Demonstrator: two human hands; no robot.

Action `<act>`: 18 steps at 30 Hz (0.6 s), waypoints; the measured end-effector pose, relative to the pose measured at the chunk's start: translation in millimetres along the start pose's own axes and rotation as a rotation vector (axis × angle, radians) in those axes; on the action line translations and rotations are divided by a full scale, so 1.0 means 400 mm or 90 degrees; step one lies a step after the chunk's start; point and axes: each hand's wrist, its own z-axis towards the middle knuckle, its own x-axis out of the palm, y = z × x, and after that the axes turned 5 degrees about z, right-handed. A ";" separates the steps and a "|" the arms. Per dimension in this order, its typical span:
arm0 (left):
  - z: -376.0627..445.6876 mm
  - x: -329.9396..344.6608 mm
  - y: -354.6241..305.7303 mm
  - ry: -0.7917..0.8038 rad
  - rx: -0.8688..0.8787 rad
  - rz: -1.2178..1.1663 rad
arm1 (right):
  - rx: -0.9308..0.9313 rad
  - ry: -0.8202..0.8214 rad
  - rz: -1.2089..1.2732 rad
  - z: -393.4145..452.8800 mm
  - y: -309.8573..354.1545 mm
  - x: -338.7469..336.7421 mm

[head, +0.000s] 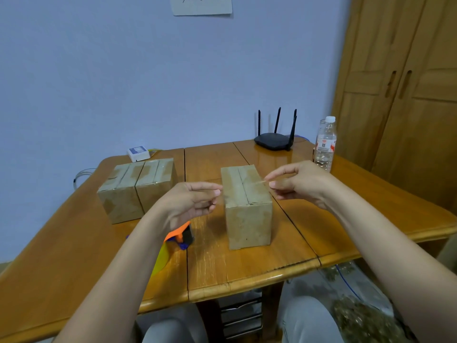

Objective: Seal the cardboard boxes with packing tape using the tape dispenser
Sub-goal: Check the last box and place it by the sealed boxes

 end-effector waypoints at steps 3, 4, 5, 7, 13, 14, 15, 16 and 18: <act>0.005 0.001 0.014 -0.010 -0.026 0.004 | 0.027 0.013 -0.007 0.005 -0.008 -0.002; 0.008 0.000 0.018 -0.013 -0.037 0.000 | 0.034 0.009 -0.004 0.007 -0.010 -0.001; 0.012 -0.002 0.022 -0.015 -0.047 -0.009 | 0.042 0.000 0.005 0.009 -0.012 0.000; 0.018 -0.008 0.028 -0.018 -0.059 -0.033 | 0.056 -0.016 0.026 0.016 -0.016 0.001; 0.032 -0.013 0.040 -0.042 -0.062 -0.048 | 0.085 -0.038 0.040 0.032 -0.027 0.002; 0.032 -0.011 0.042 -0.047 -0.063 -0.031 | 0.088 -0.038 0.037 0.033 -0.029 0.001; 0.032 -0.009 0.043 -0.055 -0.063 -0.015 | 0.091 -0.037 0.034 0.033 -0.031 0.002; 0.033 -0.008 0.044 -0.065 -0.061 -0.005 | 0.092 -0.036 0.029 0.033 -0.033 0.003; 0.034 -0.004 0.045 -0.079 -0.054 -0.001 | 0.089 -0.037 0.019 0.034 -0.034 0.002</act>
